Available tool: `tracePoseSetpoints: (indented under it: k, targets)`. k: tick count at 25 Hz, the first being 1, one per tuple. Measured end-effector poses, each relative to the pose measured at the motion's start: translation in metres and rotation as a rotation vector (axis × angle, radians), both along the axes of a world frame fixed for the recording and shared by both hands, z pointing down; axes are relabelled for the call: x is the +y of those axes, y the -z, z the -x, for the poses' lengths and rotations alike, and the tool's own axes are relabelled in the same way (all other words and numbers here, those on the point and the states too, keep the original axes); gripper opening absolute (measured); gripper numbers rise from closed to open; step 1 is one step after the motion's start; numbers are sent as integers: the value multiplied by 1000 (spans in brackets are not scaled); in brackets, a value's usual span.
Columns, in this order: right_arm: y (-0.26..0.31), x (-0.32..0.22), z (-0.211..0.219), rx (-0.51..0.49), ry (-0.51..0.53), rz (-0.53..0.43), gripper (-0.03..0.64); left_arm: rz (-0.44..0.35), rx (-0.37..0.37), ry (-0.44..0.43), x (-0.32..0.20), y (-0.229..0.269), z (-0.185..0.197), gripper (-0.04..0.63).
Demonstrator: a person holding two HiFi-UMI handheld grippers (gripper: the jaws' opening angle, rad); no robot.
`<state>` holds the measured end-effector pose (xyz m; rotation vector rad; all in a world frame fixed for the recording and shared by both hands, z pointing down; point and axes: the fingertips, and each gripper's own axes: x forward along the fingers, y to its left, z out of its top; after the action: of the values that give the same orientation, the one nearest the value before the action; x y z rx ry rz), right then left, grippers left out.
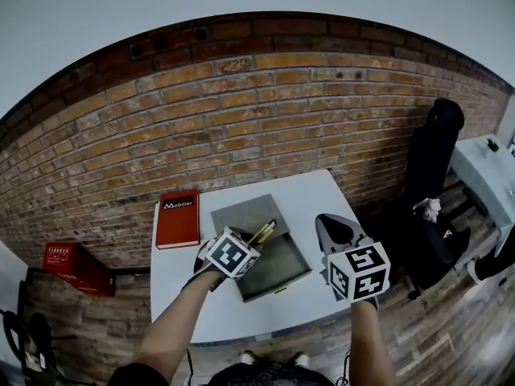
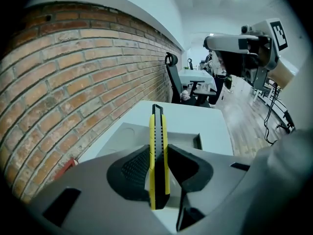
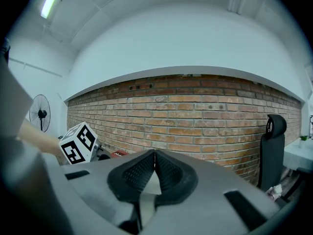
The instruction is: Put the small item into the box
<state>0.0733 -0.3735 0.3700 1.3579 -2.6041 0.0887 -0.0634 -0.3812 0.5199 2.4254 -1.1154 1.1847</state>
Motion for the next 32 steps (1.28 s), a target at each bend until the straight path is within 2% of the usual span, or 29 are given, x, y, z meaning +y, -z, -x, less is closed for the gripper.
tracePoseSetpoints:
  k: [7,17,30,32]
  targets:
    - [-3,3,2,12,7,7,20,85,-52,-67,9,-30,-16,129]
    - [-4,4,0,12,0,10,20,166,-89,-109,12,-68,-26,130]
    - [-5,1,-6,23,-19,9,20,315,-159,-152,22,-117,-27,129]
    - [-5,1,-7,23,-23,11,20,316,-173,-158,21,-122,-27,130]
